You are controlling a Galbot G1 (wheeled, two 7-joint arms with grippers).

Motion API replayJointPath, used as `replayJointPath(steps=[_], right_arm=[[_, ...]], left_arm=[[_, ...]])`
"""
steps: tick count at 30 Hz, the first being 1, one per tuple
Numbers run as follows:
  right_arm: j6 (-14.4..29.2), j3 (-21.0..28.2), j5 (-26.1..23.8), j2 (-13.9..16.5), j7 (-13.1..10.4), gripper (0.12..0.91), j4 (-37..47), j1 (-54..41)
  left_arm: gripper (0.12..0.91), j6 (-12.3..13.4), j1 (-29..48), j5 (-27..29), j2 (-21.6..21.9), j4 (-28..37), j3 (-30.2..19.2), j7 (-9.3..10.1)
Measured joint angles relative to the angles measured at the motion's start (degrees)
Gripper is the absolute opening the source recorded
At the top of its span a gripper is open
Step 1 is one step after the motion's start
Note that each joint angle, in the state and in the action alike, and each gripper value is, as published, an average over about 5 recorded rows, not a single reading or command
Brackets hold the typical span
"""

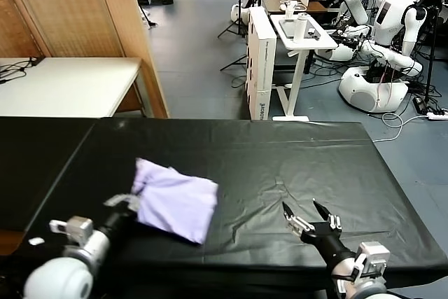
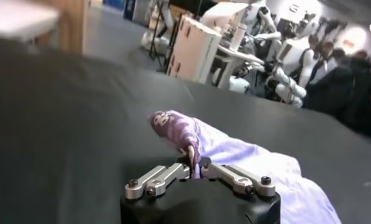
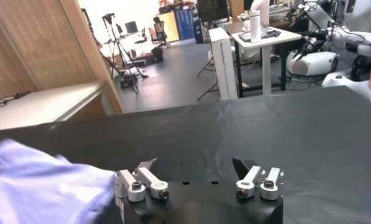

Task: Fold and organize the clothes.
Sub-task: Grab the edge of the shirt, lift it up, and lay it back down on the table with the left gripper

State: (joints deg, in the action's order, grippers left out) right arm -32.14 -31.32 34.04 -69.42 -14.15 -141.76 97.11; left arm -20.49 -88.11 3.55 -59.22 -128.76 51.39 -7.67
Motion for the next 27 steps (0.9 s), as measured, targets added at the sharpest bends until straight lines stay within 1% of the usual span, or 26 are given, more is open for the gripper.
replayJointPath(steps=[3,6,8,11,15,17,19,23,25,27], right_arm=[[0.04,0.1,0.0,-0.13,0.0,0.907,0.18,-0.07],[0.08,-0.14,0.0,-0.13,0.0,0.907,0.28,-0.16],[0.11,-0.41,0.01,-0.07,0.0,0.907,0.36,-0.2],[0.14,-0.68,0.03,0.02,0.0,0.907,0.53,-0.24],[0.14,-0.57,0.04,0.0,0.0,0.907,0.88,-0.54],[0.1,-0.34,0.04,-0.11,-0.01,0.907,1.0,-0.77],[0.04,-0.11,0.04,-0.27,-0.03,0.907,1.06,-0.94],[-0.01,0.09,0.01,-0.72,-0.03,0.907,1.15,-0.9],[-0.02,0.1,-0.07,-1.04,-0.04,0.907,1.19,-0.7],[-0.02,0.07,-0.29,-1.39,-0.04,0.907,1.14,-0.42]], left_arm=[[0.196,-0.22,-1.0,8.96,1.57,-1.09,-0.2,-1.01],[0.196,-1.56,-2.01,14.79,1.61,-1.15,-3.74,-1.19],[0.196,-2.72,-2.52,16.23,1.07,-0.45,-7.65,-0.67],[0.196,-4.44,-2.92,15.79,-0.03,1.47,-14.69,0.78],[0.196,-7.72,-2.67,11.58,-0.9,3.35,-23.3,2.11],[0.196,-9.75,-2.17,8.33,-0.94,3.48,-26.49,2.6],[0.196,-11.98,-1.48,4.61,-0.83,3.32,-28.84,3.57],[0.196,-16.39,0.47,-5.51,-0.69,2.56,-31.72,6.79],[0.196,-17.25,1.72,-11.29,-0.79,2.42,-32.79,8.79],[0.196,-16.99,3.09,-16.64,-1.0,2.62,-33.86,10.92]])
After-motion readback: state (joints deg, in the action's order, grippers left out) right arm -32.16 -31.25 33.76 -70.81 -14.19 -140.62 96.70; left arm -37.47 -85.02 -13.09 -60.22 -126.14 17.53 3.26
